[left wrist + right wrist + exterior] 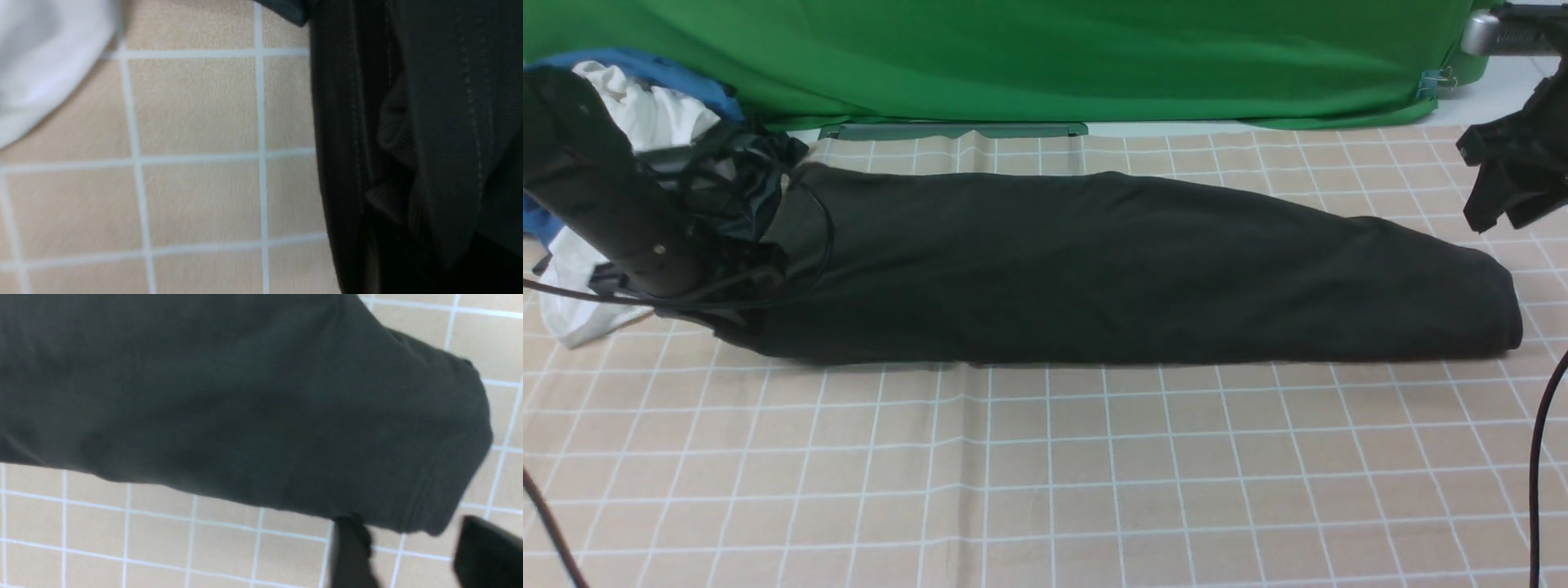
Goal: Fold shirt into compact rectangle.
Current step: 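Pull the folded dark garment lengthwise by its ends to straighten it flat on the table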
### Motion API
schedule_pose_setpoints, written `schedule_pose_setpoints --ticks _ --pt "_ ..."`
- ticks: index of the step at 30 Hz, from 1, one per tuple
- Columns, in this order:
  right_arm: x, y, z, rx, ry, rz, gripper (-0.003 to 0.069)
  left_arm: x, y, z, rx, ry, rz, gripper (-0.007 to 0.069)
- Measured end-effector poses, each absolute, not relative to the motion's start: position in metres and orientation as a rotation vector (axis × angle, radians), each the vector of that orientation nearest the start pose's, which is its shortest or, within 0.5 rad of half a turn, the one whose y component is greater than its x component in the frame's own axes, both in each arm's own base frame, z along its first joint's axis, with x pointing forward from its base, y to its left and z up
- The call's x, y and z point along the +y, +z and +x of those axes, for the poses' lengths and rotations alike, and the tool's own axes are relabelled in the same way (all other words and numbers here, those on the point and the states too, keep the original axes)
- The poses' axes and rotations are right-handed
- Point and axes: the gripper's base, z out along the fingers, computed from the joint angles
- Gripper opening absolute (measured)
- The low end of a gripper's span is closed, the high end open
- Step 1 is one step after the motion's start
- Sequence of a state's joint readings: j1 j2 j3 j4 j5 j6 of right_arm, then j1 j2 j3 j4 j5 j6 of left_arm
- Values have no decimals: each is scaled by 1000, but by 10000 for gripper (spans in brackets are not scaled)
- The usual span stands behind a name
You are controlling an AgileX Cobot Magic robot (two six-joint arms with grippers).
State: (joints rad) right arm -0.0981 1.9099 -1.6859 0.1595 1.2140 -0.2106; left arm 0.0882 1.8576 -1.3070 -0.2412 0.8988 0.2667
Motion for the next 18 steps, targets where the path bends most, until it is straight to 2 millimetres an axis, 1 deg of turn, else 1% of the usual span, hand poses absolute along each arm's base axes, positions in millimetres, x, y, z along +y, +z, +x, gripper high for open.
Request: schedule_pose_setpoints --ticks 1,2,3,4,5,6,10,11,12,15,16,17,18 --pt "-26 272 398 2912 175 -105 488 16 213 366 2896 -221 76 89" --pt "-26 270 396 2920 177 -104 526 17 218 363 2900 -210 73 89" --pt "-25 269 395 2924 178 -104 536 17 219 362 2904 -208 71 89" --pt "-25 263 392 2951 183 -103 589 18 227 358 2901 -184 76 89" --pt "-25 256 390 2971 186 -101 617 19 230 356 2899 -166 72 89" --pt "-25 252 390 2979 186 -99 631 19 231 356 2896 -159 72 89" --pt "-27 236 397 2984 166 -98 639 20 231 356 2896 -152 72 89" --pt "-28 224 402 2989 158 -92 639 20 230 357 2898 -149 73 89" --pt "-29 220 404 2993 159 -83 639 20 229 357 2899 -148 74 89" --pt "-30 196 412 3022 160 -63 637 20 225 359 2902 -145 72 89" --pt "-30 186 414 3039 164 -54 632 21 223 360 2907 -143 73 89" --pt "-30 181 415 3048 165 -48 624 21 222 360 2909 -143 72 89" --pt "-30 172 417 3063 168 -46 602 21 219 361 2912 -143 71 89"
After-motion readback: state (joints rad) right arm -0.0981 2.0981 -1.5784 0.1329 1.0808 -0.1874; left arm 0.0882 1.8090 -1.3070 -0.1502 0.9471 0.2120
